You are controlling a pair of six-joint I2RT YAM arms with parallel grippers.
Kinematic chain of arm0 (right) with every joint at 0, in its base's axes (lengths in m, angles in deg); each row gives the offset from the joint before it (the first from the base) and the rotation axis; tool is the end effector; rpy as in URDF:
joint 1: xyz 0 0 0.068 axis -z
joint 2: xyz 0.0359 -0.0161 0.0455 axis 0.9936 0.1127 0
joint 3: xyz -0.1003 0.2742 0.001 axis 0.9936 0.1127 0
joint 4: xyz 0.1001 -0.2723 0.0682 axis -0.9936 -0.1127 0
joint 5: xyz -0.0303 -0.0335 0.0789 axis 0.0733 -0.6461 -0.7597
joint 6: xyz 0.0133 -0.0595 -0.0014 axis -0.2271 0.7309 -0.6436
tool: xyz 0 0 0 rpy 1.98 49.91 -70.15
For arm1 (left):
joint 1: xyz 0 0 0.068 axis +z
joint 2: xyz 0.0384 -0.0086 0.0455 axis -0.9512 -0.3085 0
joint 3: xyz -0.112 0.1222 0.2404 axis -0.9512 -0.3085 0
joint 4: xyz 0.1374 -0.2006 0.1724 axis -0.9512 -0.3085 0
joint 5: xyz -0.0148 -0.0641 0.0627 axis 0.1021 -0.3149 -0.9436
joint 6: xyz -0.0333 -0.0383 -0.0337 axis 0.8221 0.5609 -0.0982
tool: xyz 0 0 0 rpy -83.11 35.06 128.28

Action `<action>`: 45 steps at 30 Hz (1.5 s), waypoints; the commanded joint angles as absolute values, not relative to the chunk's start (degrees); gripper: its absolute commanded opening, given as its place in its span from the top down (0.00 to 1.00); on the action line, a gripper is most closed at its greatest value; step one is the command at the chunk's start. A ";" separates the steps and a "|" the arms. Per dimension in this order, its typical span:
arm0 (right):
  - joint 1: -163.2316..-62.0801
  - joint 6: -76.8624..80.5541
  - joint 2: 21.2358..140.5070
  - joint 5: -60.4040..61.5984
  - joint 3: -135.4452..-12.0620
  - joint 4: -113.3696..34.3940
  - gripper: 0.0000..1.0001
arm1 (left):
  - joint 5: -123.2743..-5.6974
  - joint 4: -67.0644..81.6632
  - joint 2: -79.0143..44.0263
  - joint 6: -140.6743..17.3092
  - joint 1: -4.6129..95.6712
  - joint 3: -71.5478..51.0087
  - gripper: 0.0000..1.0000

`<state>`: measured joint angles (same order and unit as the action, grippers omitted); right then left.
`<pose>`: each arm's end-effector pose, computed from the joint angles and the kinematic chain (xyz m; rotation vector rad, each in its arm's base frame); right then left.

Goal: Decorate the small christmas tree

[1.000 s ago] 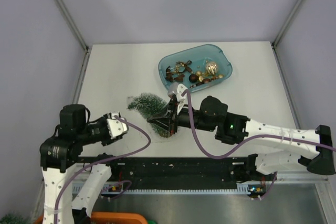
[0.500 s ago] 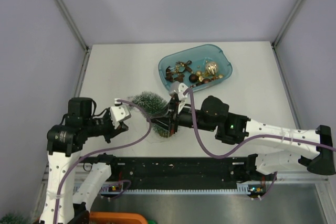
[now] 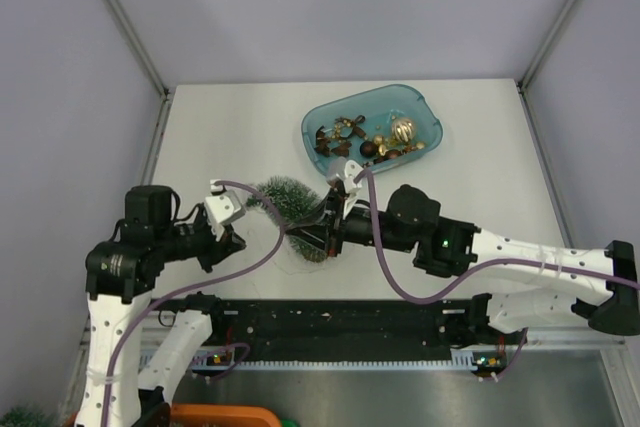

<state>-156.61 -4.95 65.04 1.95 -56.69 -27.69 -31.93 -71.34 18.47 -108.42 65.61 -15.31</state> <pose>0.0852 0.2970 0.4072 -0.8944 1.3700 1.2785 0.0917 -0.0403 0.3971 1.0775 1.9651 -0.5932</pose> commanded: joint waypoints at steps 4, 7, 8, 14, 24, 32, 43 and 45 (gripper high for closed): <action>-157.27 -5.05 63.51 2.17 -56.57 -25.62 1.00 | -29.68 -75.74 15.55 -111.67 65.52 -9.50 0.79; -157.27 -5.05 63.60 2.35 -56.39 -25.80 1.00 | -30.47 -76.71 14.15 -111.85 65.52 -7.21 0.74; -157.27 -5.14 63.51 2.35 -56.48 -25.80 1.00 | -30.56 -77.24 13.62 -111.85 65.52 -6.60 0.74; -157.27 -5.05 63.60 2.26 -56.92 -25.36 1.00 | -29.42 -79.44 13.87 -113.43 65.52 -7.46 0.70; -157.27 -6.10 63.60 1.12 -57.18 -23.95 1.00 | -33.36 -71.46 19.32 -112.56 65.52 -15.63 0.68; -157.27 -6.81 63.69 0.94 -56.92 -23.78 1.00 | -32.94 -70.20 15.64 -109.02 65.52 -14.06 0.01; -157.27 -6.98 63.25 1.12 -56.39 -23.42 1.00 | -32.84 -70.48 16.87 -111.05 65.52 -16.17 0.52; -157.27 -7.07 63.16 1.12 -56.30 -23.25 1.00 | -33.19 -70.39 17.22 -111.40 65.52 -16.43 0.72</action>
